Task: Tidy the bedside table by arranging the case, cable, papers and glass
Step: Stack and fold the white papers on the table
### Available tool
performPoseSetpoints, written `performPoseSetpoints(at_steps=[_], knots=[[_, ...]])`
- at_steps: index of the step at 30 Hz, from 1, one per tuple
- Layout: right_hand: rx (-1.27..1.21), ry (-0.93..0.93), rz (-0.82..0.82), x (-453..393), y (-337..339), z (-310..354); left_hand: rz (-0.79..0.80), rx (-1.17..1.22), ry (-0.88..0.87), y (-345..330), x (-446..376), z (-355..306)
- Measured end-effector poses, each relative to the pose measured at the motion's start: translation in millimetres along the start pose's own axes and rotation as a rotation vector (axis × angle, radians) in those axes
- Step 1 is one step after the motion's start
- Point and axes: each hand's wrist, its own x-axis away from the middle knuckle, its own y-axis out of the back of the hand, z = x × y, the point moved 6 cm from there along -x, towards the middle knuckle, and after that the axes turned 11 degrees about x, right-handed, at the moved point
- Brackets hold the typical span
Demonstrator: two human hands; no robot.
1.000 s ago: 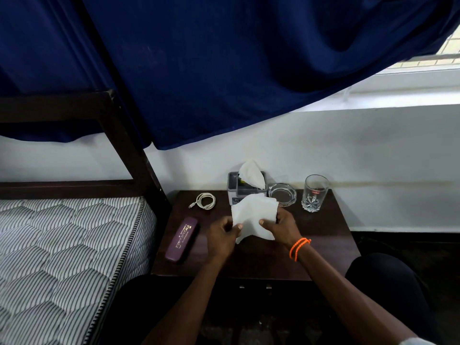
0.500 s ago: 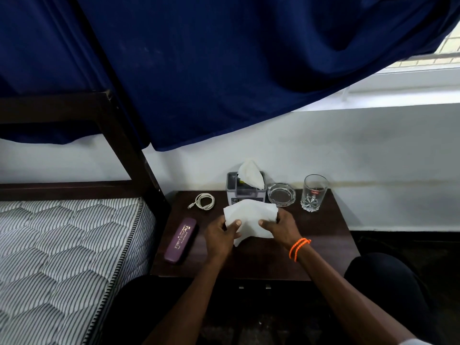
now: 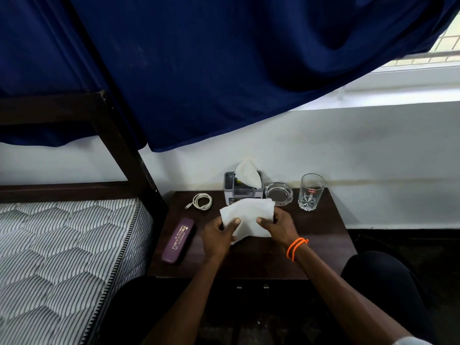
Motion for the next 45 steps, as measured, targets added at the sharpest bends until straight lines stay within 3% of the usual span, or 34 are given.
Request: performPoseSetpoints(at_steps=[5, 25, 37, 45], knots=[[0.012, -0.022, -0.002, 0, -2, -4, -0.027, -0.091, -0.058, 3, -1, -3], [0.074, -0.016, -0.044, -2, -1, 0, -0.035, -0.067, -0.073, 2, -1, -9], [0.289, -0.016, -0.037, 0, -2, -3, -0.03, -0.498, -0.033, 8, -1, -6], [0.22, -0.038, -0.084, 1, 7, 4, -0.034, -0.278, 0.057, 9, -1, -2]])
